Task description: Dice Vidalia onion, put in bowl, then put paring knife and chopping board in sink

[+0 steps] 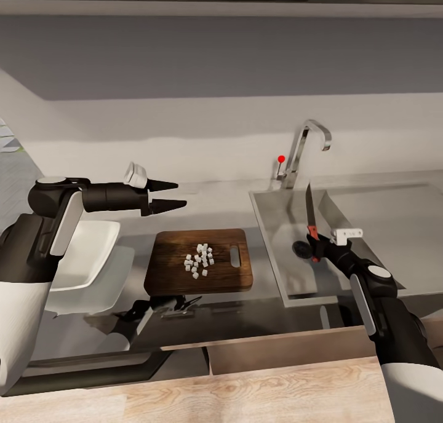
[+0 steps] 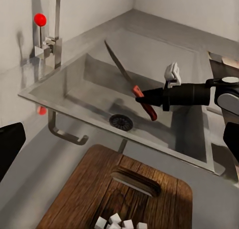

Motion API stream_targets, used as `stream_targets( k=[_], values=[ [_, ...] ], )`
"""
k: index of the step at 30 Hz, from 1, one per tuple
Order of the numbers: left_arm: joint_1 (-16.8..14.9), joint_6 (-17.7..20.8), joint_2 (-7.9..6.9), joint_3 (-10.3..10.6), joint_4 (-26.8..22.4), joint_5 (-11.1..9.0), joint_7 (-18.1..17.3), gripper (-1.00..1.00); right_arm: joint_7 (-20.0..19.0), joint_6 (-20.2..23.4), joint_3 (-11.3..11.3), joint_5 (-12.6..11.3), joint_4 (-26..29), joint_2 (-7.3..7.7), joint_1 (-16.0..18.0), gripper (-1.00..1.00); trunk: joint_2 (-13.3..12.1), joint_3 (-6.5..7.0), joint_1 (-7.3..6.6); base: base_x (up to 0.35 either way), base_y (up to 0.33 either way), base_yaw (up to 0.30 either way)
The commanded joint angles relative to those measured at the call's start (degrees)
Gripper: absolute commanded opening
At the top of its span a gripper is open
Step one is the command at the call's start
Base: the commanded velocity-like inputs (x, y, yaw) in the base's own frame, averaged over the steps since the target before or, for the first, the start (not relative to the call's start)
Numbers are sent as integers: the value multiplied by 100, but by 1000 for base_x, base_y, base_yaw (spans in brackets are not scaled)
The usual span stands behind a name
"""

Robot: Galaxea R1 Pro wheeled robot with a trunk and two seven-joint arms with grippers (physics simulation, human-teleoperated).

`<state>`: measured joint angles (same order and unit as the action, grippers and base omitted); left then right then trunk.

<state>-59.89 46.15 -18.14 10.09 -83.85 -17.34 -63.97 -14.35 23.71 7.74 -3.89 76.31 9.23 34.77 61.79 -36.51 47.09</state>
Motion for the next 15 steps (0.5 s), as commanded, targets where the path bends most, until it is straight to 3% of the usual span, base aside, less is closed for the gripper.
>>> stream_targets(
  k=[1, 10, 15],
  values=[
    [-5, 37, -5, 6, 0, -33, 7, 100, -16, 55, 8, -42, 6, -1, 3, -100, 4, -5, 0, 0, 0, 0],
    [-5, 36, -5, 7, 0, -33, 7, 100, 6, 139, 12, -42, 6, -1, 3, -100, 4, -5, 0, 0, 0, 0],
    [-5, 35, -5, 9, -1, -33, 7, 100, 254, 467, 17, -42, 6, -1, 3, -100, 4, -5, 0, 0, 0, 0]
  ],
)
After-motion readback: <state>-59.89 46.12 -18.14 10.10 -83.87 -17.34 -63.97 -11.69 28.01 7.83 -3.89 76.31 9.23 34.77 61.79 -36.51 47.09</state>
